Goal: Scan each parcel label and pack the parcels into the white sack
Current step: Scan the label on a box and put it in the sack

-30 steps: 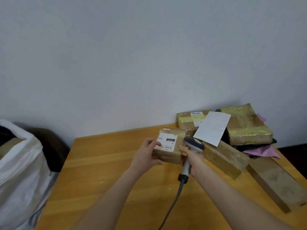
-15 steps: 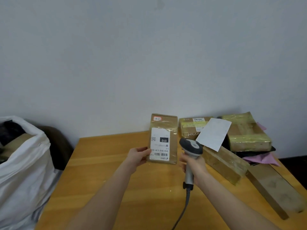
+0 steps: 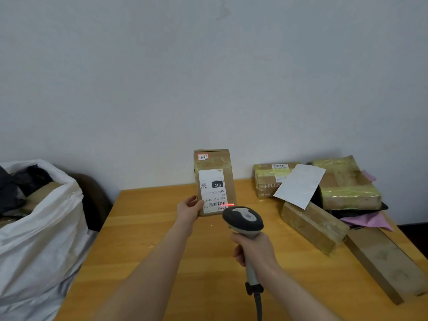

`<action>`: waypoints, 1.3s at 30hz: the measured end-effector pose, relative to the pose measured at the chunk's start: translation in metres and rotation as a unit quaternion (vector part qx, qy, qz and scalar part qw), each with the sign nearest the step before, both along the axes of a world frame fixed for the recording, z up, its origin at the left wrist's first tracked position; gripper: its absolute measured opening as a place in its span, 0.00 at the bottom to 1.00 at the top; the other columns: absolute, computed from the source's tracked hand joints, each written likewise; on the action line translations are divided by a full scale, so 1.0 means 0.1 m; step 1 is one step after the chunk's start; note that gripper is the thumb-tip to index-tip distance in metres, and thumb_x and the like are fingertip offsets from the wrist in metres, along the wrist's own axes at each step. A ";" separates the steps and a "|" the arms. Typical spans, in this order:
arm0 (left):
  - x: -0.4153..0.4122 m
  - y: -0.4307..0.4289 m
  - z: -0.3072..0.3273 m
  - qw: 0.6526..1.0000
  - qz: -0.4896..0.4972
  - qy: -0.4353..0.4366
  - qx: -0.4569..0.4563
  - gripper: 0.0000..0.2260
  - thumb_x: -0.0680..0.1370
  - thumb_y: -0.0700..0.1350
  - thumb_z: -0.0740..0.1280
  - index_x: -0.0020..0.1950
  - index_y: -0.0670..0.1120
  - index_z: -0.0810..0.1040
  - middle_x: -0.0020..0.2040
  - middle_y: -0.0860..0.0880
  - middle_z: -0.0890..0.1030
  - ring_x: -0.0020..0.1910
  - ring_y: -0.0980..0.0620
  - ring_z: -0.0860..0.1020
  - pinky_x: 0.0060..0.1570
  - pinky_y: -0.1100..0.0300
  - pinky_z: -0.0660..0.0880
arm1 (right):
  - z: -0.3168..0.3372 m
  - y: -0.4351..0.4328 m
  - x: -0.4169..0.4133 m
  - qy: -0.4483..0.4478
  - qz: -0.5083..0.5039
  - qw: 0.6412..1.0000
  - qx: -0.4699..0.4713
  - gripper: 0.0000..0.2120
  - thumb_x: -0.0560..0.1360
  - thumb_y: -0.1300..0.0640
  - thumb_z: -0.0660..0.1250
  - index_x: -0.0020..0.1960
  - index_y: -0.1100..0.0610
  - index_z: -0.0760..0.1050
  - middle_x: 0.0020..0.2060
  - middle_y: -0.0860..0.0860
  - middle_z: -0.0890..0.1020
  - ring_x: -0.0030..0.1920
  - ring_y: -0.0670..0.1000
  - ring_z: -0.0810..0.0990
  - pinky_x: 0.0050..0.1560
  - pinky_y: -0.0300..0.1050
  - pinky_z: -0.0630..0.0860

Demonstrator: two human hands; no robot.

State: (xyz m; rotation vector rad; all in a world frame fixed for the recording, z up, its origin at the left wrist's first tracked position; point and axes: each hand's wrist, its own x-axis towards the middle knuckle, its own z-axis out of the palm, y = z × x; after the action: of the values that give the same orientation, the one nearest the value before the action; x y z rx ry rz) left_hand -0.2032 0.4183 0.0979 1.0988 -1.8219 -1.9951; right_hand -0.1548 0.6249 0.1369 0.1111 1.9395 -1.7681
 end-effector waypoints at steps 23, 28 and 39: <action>-0.02 0.00 -0.11 0.999 0.011 -0.003 -0.031 0.19 0.77 0.39 0.68 0.68 0.40 0.71 0.58 0.43 0.80 0.52 0.46 0.80 0.52 0.55 0.78 | 0.13 0.03 0.10 -0.010 0.010 1.000 0.014 0.05 0.71 0.64 0.70 0.37 0.63 0.77 0.26 0.54 0.77 0.25 0.49 0.73 0.27 0.40 0.71; 0.02 -0.01 -0.10 0.999 0.019 -0.002 -0.031 0.20 0.77 0.38 0.68 0.68 0.40 0.70 0.59 0.43 0.80 0.53 0.46 0.80 0.54 0.53 0.77 | 0.14 0.04 0.12 -0.014 0.019 1.000 0.011 0.05 0.71 0.64 0.69 0.37 0.63 0.77 0.25 0.54 0.77 0.24 0.49 0.73 0.27 0.40 0.71; 0.30 -0.07 0.02 0.998 0.061 0.006 -0.023 0.19 0.77 0.39 0.67 0.68 0.39 0.70 0.56 0.45 0.80 0.48 0.49 0.80 0.40 0.62 0.77 | 0.16 -0.04 0.10 -0.001 0.068 0.998 -0.013 0.04 0.72 0.62 0.70 0.39 0.61 0.78 0.25 0.52 0.79 0.26 0.48 0.75 0.31 0.42 0.73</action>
State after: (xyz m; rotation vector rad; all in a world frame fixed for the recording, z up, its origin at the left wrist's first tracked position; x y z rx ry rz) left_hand -0.1728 0.4113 0.1000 1.1532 -1.7410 -1.8789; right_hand -0.1444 0.6214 0.1528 -0.0271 1.8753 -1.7018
